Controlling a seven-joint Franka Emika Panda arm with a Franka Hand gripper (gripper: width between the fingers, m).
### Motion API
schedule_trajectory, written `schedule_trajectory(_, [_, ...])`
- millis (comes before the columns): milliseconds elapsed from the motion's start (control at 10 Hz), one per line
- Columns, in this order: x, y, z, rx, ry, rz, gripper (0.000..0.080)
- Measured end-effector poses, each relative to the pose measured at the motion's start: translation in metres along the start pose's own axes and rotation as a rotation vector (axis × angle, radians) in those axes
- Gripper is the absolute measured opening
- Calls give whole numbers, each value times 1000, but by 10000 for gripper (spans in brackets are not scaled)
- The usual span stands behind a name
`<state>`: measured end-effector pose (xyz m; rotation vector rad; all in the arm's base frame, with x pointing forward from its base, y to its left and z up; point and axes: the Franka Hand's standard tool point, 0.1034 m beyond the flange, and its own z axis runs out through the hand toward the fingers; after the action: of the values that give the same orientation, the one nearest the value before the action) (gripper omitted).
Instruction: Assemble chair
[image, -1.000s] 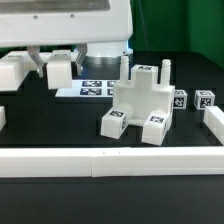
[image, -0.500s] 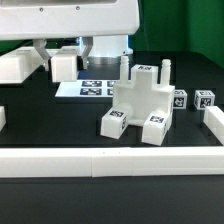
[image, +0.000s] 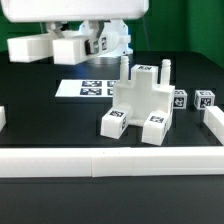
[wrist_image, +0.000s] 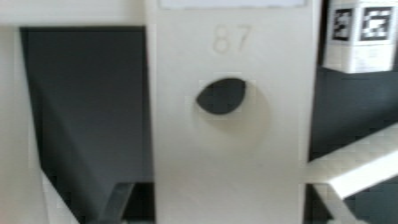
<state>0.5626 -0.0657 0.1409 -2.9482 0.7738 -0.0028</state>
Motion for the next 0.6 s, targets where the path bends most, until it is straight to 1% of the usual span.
schedule_trajectory(100, [-11, -22, -6, 7, 2, 34, 284])
schedule_trajectory(200, [-24, -51, -7, 11, 1, 71, 284])
schedule_trajectory(300, [-33, -71, -3, 8, -4, 82, 284])
schedule_trajectory(400, [-38, -85, 1, 7, -8, 82, 284])
schedule_trajectory(600, [-36, -80, 2, 5, -8, 68, 284])
